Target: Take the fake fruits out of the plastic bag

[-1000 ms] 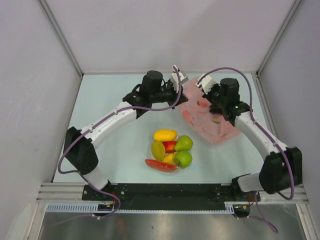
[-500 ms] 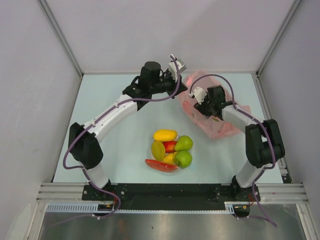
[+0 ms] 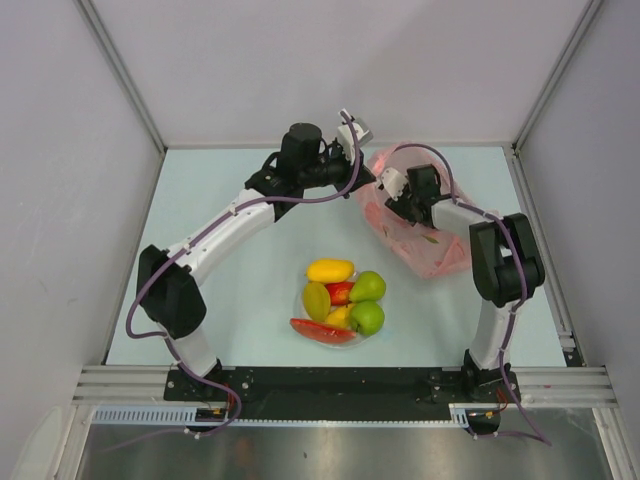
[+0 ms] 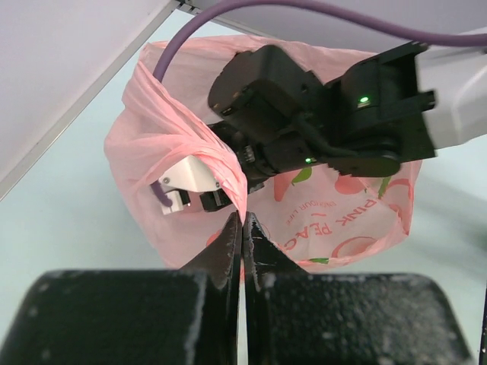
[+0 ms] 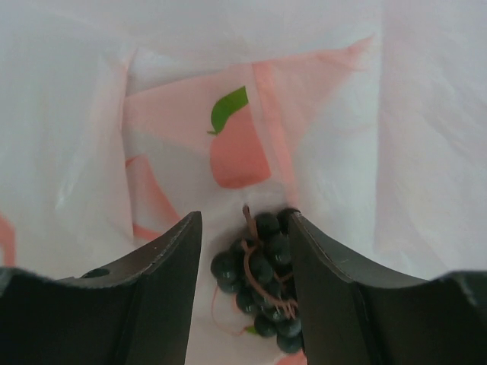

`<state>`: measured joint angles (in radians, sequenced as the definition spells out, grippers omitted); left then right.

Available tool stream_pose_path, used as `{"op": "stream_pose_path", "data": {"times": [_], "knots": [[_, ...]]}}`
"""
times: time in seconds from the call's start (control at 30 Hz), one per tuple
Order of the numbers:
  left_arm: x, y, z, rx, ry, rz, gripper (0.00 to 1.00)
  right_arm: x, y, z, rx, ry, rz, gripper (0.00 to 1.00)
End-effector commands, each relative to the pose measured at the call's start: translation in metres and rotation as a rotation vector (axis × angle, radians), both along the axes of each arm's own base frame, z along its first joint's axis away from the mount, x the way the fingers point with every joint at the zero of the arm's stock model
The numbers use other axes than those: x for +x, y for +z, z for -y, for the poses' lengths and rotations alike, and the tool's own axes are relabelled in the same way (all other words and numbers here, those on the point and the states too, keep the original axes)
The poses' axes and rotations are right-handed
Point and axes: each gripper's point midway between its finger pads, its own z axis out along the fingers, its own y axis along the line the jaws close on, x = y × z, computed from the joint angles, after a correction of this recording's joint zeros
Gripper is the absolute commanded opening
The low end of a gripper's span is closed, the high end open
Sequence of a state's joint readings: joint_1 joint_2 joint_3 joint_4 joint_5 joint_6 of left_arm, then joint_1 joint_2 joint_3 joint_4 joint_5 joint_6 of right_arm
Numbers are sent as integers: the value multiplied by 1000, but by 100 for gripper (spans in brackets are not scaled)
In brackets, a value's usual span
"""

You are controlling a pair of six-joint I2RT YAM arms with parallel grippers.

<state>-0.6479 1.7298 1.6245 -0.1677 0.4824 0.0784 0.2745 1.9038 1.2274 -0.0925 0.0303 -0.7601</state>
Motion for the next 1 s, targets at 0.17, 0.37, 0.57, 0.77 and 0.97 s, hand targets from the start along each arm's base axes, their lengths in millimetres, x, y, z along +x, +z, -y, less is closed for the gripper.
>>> {"op": "stream_pose_path", "data": {"times": [0.17,0.37,0.57,0.77,0.97], "knots": [[-5,24,0,-37,-15,42,0,35,-6,16,-84,-36,44,49],[-5,19,1,-36,-16,28,0,40,-5,17,-110,-29,62,20],[2,15,0,-28,9,28,0,20,71,-18,60,24,128,0],[38,16,-9,-27,102,61,0,-27,159,-57,269,141,180,0],[99,36,-39,-43,261,137,0,-69,235,-63,426,167,267,0]]}}
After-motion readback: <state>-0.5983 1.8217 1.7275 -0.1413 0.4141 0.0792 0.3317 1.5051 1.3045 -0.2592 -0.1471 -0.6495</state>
